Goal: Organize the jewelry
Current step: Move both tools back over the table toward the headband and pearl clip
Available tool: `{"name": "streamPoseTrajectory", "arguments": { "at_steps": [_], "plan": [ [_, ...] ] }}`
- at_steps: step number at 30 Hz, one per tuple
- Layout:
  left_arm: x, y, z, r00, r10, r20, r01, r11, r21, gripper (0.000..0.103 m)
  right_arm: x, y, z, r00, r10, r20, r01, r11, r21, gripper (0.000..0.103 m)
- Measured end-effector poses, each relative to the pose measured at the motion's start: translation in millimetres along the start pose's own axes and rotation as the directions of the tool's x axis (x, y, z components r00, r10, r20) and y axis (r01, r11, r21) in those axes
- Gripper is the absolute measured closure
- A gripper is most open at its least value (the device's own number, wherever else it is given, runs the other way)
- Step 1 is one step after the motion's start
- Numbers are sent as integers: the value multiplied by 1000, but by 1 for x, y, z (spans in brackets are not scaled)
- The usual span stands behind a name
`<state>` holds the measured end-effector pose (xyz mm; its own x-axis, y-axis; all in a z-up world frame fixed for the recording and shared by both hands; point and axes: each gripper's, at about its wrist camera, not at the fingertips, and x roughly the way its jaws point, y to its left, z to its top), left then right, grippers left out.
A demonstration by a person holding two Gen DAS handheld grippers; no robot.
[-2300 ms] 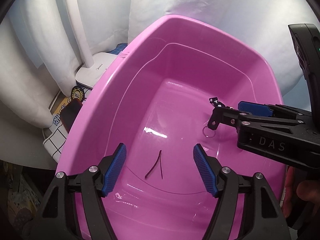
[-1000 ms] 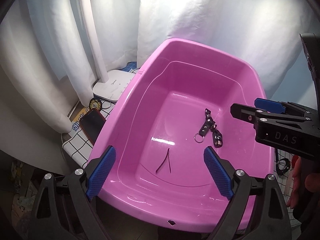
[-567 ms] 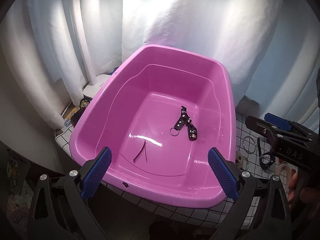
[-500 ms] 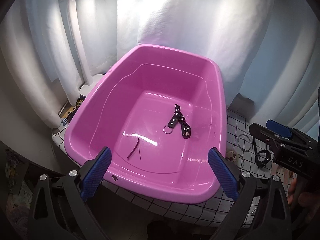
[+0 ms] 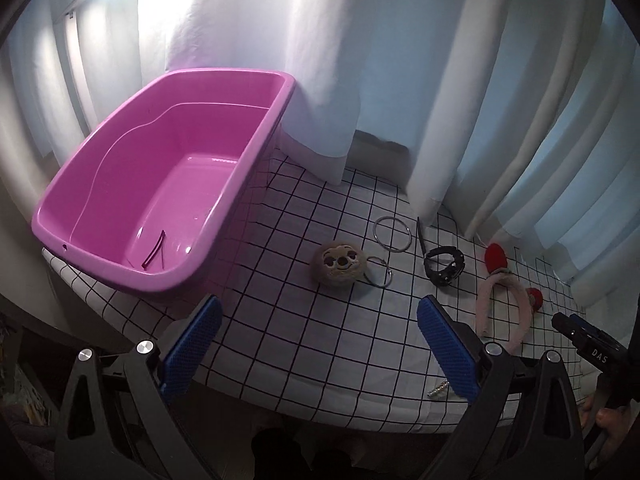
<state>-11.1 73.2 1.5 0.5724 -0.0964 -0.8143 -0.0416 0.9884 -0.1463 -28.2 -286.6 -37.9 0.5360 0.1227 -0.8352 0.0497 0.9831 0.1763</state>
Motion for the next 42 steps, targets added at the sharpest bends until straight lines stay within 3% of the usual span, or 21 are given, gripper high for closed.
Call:
{"name": "streamPoseTrajectory", "arguments": {
  "at_steps": [8,17,21,30,42],
  "plan": [
    [28,-39,-34,997,48,-53,-48,999,-7,7,-2,-60,-32,1000,-13,-5,14,998,61,32],
    [62,-28,-40,989,127,-78,-131,990,-44,7,21,-82,-41,999,-21,-26,24,992,121,32],
    [77,-28,-45,992,93,-86,-94,996,-10,7,30,-81,-41,998,-54,-26,57,987,150,32],
    [101,-81,-76,991,-12,-132,25,995,96,7,43,-87,-38,994,-101,-45,107,981,162,32],
    [93,-146,-136,991,54,-120,-49,998,39,7,72,-117,-26,997,33,-67,-32,999,18,32]
  ]
}}
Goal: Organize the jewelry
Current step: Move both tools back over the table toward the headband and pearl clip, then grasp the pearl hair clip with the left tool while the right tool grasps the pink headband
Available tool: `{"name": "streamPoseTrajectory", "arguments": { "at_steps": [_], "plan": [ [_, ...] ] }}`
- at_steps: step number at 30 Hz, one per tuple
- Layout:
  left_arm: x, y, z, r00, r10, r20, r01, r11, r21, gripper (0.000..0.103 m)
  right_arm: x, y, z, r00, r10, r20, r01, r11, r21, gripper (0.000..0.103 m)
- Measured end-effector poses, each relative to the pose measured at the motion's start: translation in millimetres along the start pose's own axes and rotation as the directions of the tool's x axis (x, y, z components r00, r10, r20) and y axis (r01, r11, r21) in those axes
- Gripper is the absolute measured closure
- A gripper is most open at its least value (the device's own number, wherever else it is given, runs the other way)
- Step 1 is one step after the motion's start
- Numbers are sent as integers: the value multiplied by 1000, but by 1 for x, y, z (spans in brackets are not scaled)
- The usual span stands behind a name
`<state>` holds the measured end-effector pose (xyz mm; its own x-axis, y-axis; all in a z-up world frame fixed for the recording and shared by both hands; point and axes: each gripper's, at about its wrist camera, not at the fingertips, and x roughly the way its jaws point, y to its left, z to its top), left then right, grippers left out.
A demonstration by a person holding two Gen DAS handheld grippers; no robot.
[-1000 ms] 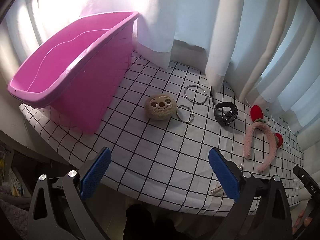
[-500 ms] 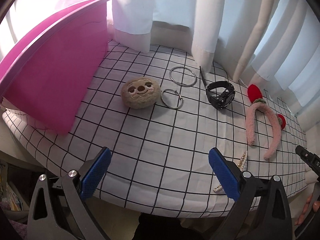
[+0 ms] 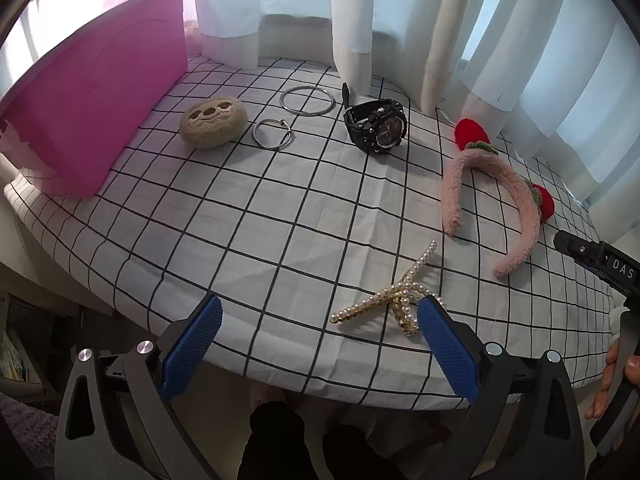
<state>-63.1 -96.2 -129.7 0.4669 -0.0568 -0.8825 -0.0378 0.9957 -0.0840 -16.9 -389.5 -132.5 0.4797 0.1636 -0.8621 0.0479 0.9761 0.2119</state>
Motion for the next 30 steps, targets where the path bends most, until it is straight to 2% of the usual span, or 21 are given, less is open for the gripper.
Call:
{"name": "streamPoseTrajectory", "arguments": {
  "at_steps": [7,14,30],
  "plan": [
    [12,-37,-1,1000,24,18,-24,1000,-13,7,16,-10,5,999,32,-17,-32,999,-35,32],
    [37,-44,-4,997,70,-15,-71,995,-68,7,36,-14,9,999,35,-23,-35,999,-4,32],
    [65,-49,-10,990,138,-39,-142,982,-123,7,69,-14,20,997,-64,-41,62,997,-51,32]
  ]
}}
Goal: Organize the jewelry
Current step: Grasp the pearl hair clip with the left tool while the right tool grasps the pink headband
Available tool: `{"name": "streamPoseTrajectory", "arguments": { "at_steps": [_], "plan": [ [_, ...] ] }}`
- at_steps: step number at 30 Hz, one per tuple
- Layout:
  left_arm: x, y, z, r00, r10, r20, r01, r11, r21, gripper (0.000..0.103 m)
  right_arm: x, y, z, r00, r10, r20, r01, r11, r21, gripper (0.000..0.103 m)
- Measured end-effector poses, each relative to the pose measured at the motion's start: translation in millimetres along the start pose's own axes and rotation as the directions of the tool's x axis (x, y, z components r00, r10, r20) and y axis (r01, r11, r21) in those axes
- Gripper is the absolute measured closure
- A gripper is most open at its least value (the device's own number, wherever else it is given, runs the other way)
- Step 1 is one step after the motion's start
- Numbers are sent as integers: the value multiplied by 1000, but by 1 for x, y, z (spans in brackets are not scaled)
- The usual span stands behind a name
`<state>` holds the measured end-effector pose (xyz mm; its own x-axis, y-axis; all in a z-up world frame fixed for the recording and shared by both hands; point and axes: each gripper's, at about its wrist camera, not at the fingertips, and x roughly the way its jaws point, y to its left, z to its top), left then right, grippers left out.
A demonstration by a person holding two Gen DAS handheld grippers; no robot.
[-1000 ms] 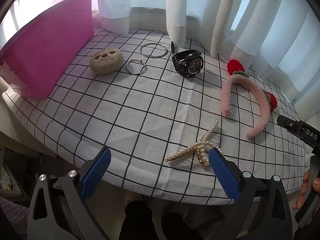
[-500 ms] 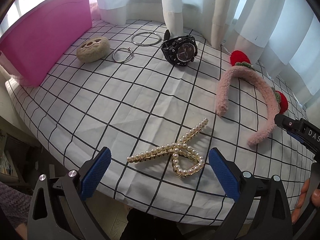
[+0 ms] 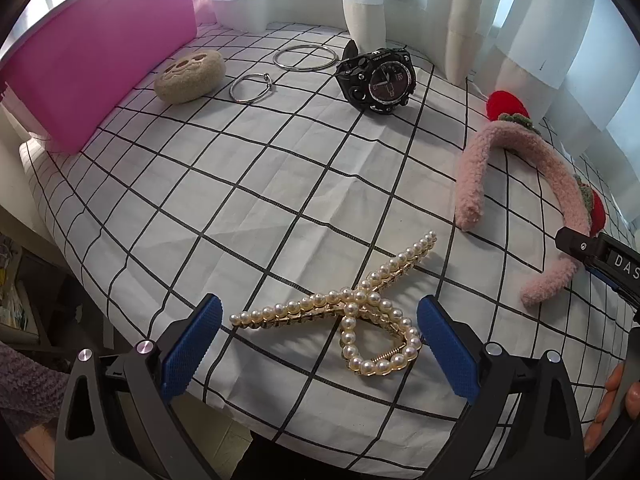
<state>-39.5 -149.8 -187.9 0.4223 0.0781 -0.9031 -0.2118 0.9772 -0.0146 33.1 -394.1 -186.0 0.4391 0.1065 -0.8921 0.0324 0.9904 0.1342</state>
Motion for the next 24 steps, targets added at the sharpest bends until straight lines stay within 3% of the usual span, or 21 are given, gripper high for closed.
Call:
{"name": "streamPoseTrajectory", "arguments": {
  "at_steps": [11,17,20,24],
  "plan": [
    [10,-1,-2,1000,27,9,-27,999,-22,7,14,15,10,996,-80,49,85,992,-93,31],
    [13,-2,-2,998,32,51,-30,999,-29,5,22,22,14,992,-98,81,107,988,-115,21],
    [13,-2,-6,994,32,103,-29,999,-34,5,28,20,16,990,-99,97,110,988,-108,9],
    [10,-3,-14,988,39,148,-33,999,-39,6,30,21,18,988,-86,129,103,986,-130,8]
  ]
}}
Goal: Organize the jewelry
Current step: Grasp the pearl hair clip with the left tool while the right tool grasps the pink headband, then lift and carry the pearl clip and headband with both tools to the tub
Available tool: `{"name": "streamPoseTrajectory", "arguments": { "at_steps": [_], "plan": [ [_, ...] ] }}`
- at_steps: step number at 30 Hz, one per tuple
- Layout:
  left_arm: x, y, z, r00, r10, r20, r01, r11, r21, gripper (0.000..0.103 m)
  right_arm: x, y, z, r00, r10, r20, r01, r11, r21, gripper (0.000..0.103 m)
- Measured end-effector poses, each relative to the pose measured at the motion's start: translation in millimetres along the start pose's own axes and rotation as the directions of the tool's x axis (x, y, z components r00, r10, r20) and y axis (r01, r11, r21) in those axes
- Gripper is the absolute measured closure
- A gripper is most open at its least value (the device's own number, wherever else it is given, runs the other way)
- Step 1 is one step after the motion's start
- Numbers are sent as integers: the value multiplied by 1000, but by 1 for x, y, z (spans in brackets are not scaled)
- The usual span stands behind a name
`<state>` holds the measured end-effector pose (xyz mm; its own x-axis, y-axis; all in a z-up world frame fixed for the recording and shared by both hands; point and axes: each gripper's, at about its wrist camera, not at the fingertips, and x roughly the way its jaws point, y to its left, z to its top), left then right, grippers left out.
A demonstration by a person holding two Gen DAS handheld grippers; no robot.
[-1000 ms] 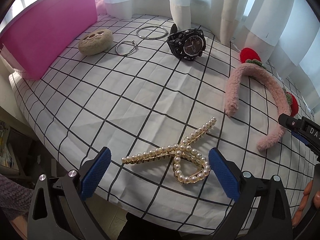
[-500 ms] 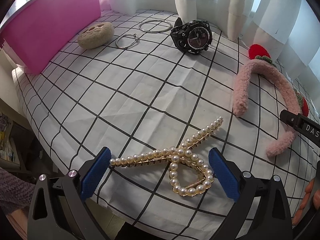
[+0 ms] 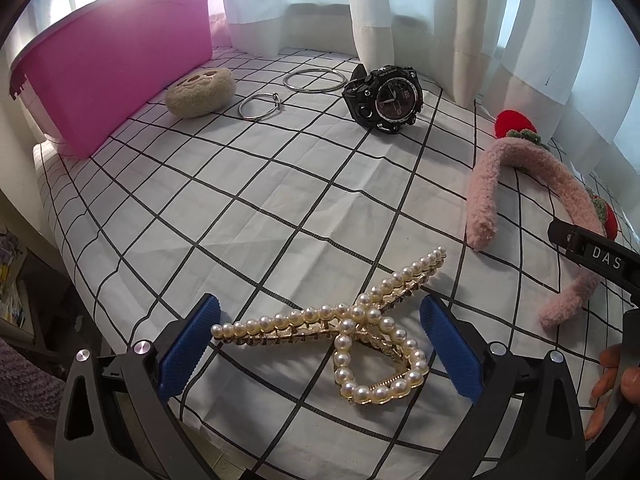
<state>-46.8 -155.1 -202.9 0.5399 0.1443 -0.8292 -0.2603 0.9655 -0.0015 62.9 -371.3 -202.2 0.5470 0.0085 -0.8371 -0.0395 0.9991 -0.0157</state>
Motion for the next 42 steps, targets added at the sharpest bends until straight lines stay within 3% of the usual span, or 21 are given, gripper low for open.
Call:
{"name": "streamPoseTrajectory", "arguments": {
  "at_steps": [3,6,8,11,12,16,19,34,42],
  "plan": [
    [-3,-1,-1,1000,-3,1,3,1000,2,10,0,1,0,1000,3,3,-3,1000,-7,9],
    [-8,-1,-2,1000,-9,8,9,1000,7,24,-5,-1,-5,1000,24,-12,-24,1000,-19,10],
    [-8,0,-2,1000,-17,-1,17,1000,11,24,-10,-2,-9,999,36,-1,-36,999,-31,15],
    [-9,1,-1,1000,-23,-11,23,1000,7,24,-20,3,-12,999,38,26,-37,998,-47,52],
    [-10,2,-2,1000,-23,-14,23,1000,4,24,-22,3,-12,999,43,27,-42,998,-54,75],
    [-12,7,-3,999,-32,-28,32,999,-6,24,-25,-4,-14,998,66,22,-65,997,-38,87],
    [-15,13,-3,999,-31,-32,30,999,-22,24,-31,-13,-14,996,87,38,-86,996,-10,91],
    [-54,36,22,999,-41,27,42,998,-48,24,-93,-24,-1,980,117,163,-114,993,-26,92],
    [-92,46,45,995,-52,91,57,997,-50,24,-141,-13,22,957,159,243,-147,987,-65,92]
  ]
}}
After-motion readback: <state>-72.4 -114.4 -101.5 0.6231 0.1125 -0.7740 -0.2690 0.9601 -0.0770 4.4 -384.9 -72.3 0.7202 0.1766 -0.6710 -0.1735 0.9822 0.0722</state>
